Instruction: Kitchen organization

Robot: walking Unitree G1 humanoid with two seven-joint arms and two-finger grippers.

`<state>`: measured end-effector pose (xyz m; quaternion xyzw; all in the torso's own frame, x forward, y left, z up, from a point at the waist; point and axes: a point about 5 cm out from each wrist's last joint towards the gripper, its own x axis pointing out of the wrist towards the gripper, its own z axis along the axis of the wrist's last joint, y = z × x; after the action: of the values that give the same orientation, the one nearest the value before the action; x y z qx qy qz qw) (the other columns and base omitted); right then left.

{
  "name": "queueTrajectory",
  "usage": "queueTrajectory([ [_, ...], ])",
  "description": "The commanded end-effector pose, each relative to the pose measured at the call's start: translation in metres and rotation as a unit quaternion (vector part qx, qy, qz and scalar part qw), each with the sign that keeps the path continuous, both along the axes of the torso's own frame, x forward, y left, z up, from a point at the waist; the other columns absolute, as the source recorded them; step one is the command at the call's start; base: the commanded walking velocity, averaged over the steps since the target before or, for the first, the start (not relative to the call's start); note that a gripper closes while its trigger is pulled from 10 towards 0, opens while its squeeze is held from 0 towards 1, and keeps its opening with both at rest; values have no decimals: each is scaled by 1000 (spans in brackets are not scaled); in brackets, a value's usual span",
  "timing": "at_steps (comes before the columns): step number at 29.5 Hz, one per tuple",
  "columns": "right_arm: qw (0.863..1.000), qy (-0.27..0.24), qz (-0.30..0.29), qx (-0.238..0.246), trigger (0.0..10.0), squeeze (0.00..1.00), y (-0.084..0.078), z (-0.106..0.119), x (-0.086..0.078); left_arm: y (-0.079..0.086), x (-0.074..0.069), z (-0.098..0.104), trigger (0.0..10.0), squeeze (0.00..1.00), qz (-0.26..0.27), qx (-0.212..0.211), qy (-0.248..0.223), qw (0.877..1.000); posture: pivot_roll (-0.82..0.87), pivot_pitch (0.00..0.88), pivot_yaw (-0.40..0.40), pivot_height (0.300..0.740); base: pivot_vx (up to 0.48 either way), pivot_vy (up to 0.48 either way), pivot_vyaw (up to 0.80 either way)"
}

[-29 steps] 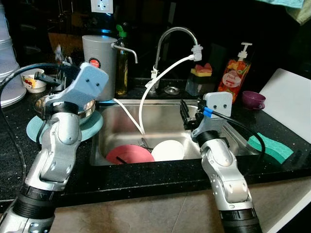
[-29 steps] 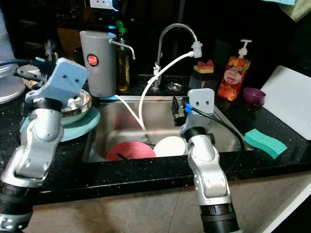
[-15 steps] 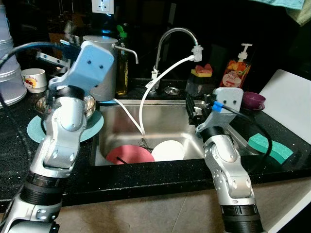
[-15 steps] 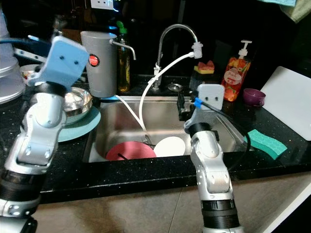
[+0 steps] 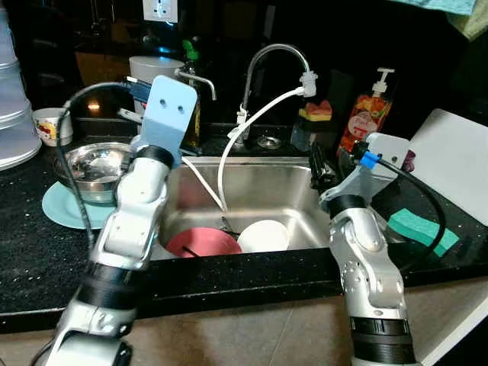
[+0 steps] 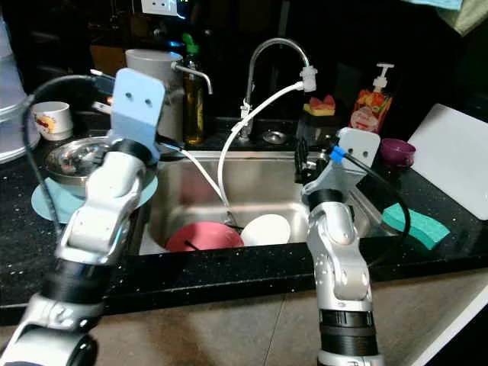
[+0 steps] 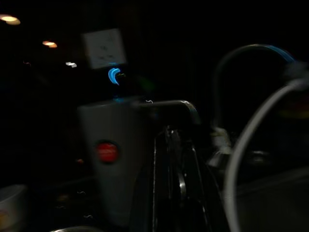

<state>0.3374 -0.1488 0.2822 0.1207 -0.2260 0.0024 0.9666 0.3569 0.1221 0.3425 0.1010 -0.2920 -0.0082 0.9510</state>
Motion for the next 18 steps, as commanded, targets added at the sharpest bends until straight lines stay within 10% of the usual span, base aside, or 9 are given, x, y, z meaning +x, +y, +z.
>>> queueTrajectory([
  [1,1000,-7,-6,9,10000,0,-4,5,-3,-7,3,1,10000,0,-31,-20,14,999,139,13,-115,740,0,0,0],
  [9,1000,-3,-16,19,10000,0,-8,1,-6,-34,10,-18,10000,0,-116,-83,93,985,124,17,-103,740,0,0,0],
  [18,1000,-2,-17,19,10000,0,-9,2,-6,-40,9,-43,10000,0,-114,-56,127,984,117,19,-108,740,0,0,0],
])
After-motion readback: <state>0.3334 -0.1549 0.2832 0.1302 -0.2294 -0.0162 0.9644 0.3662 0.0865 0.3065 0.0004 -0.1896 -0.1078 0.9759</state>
